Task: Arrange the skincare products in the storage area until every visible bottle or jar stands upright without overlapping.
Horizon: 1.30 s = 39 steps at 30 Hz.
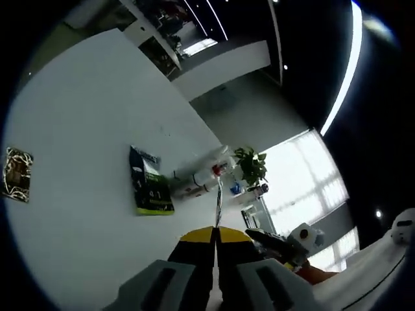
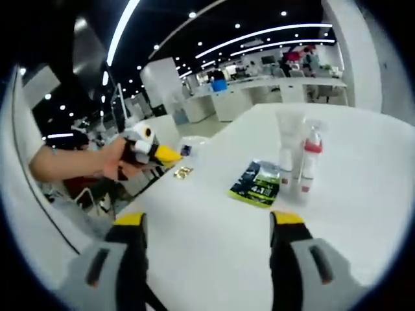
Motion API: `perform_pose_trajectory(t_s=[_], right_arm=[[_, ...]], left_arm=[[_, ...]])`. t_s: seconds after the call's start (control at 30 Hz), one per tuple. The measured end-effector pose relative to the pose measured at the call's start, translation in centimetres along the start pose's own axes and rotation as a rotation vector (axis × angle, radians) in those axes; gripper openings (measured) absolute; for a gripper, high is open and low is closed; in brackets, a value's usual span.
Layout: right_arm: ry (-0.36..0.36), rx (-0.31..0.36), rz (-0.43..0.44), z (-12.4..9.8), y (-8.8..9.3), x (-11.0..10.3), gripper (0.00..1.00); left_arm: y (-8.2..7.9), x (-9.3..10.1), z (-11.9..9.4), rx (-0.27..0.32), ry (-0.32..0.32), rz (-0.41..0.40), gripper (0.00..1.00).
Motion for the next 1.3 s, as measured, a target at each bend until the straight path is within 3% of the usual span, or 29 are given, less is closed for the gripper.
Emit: perform_pose_trajectory(t_s=[0.6,1.03,1.3], right_arm=[[0.066,-0.039,0.033,-1.8,2.0,0.1,0.77],[0.147,-0.054,0.076,-2.5,2.5,1.1,0.78],[0.152,-0.082,0.084,-2.4,2.6,1.1,0.78]], left_arm=[[-6.1,-4.1,2.7,-0.086,-0.105,-0.001,0.0],[-8.4,-6.8,4.8,-0.147,-0.165,-0.022,0.0],[-9.0,-8.5,6.1,-0.18,-0.202,-0.042,0.0]])
Point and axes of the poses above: the point that each gripper's makers call its tool centre point, and the gripper's own axes: z roughly forward along the fingers, x roughly to its right, y roughly out of its underside, the point moved 9 cm from there along -z, roughly backward along the fingers, and after that the axes turned 5 degrees about -y, right-handed, at the moved point
